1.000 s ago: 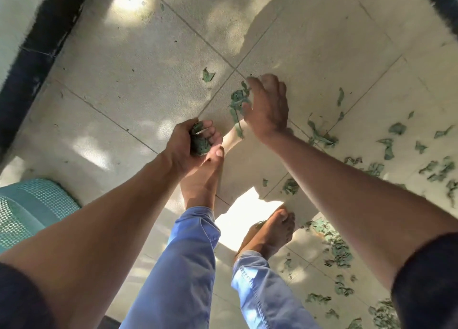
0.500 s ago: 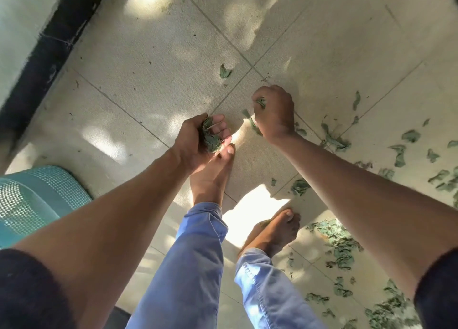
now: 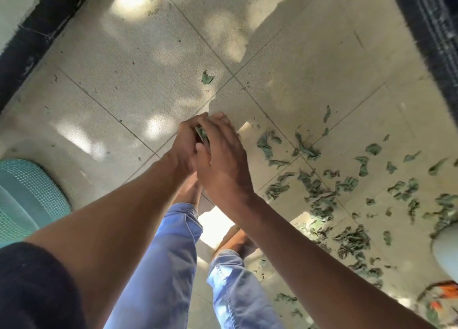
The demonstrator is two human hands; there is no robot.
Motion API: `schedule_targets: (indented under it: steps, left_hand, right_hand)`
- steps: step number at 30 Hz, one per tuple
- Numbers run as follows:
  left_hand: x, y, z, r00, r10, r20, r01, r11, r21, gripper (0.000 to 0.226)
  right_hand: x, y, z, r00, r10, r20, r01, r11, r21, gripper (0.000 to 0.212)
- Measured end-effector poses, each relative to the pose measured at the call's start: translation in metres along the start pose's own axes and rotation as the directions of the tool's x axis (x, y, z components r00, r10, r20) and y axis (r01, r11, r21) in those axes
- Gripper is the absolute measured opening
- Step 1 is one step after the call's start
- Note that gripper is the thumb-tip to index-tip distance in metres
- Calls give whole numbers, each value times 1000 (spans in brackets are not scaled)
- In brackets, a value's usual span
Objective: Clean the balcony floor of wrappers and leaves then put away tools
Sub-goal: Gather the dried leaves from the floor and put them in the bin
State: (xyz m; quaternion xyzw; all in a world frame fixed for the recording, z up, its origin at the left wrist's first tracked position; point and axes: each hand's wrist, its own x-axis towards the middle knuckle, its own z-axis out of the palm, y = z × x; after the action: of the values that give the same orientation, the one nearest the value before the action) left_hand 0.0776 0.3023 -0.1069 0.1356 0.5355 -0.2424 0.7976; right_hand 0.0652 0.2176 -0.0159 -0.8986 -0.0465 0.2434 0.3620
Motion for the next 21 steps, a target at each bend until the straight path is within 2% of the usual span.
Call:
schedule_targets:
  steps: [2, 5, 8, 10, 12, 14, 17, 19, 21]
  left_hand:
    - [-1, 3, 4, 1000, 7, 4, -6, 999, -50, 35]
    - [-2, 12, 3, 1000, 13, 2, -13, 999, -33, 37]
    - [-3, 20, -5, 1000, -23, -19, 22, 999, -34, 29]
    - [-3, 28, -15, 999, -36, -33, 32, 994, -104, 28]
    - [-3, 36, -28, 998, -42, -38, 36, 987, -154, 27]
    - [-6, 43, -40, 998, -46, -33, 40, 986, -163, 29]
    - [-13, 49, -53, 999, -39, -20, 35, 985, -172, 31]
    - [-19, 52, -59, 999, -32, -12, 29, 980, -198, 31]
    - [-24, 53, -64, 1000, -27, -10, 25, 978, -205, 32]
  right_hand:
    - [-5, 0, -6, 1000, -16, 4, 16, 1000, -18, 45]
    - [-3, 8, -16, 993, -82, -90, 77, 996, -50, 36]
    - [24, 25, -21, 975, -93, -203, 72, 992, -104, 29]
    - [54, 36, -15, 973, -120, -198, 85, 980, -179, 31]
    - [90, 47, -3, 990, -128, -64, 101, 944, -314, 38]
    - [121, 52, 10, 984, -99, 151, 157, 880, -447, 49]
    - [150, 55, 30, 905, -179, 387, 382, 743, -550, 63]
    - [153, 62, 39, 862, -195, 468, 470, 657, -590, 67]
    - [145, 76, 40, 865, -212, 455, 476, 632, -611, 61]
